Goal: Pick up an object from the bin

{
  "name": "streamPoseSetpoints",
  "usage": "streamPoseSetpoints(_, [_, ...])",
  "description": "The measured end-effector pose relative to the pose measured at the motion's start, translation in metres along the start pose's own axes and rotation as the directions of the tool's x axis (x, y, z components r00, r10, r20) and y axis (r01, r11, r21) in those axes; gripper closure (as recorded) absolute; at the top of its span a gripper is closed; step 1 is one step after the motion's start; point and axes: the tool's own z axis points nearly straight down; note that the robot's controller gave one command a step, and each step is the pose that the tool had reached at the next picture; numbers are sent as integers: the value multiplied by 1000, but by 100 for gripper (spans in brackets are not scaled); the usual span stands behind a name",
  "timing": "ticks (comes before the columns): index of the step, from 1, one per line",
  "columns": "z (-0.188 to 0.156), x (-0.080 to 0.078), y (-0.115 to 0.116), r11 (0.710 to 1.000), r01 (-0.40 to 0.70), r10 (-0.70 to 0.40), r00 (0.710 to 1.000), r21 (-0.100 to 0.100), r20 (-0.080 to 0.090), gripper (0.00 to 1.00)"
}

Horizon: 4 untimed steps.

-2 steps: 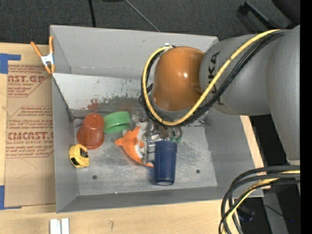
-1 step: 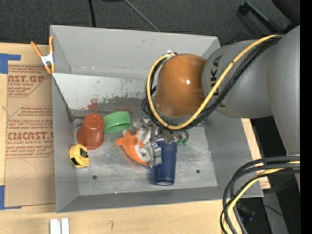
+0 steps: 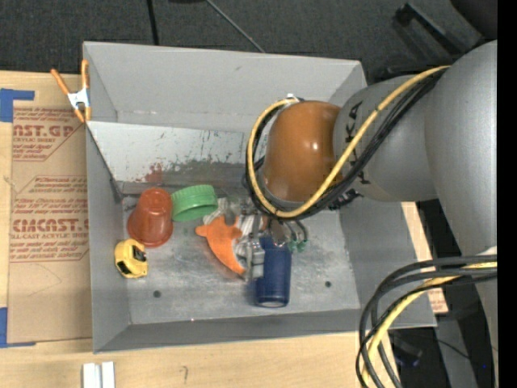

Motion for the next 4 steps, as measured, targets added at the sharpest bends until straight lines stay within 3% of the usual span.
streamPoseSetpoints(1, [18, -6, 1, 998, -55, 55, 998, 0, 3, 0])
streamPoseSetpoints(2, [27, 0, 12, 953, -303, 303, 953, 1, 9, 100])
streamPoseSetpoints(3, [27, 0, 12, 953, -303, 303, 953, 1, 9, 100])
streamPoseSetpoints(4, [-15, 0, 24, 951, -310, 310, 951, 4, -6, 100])
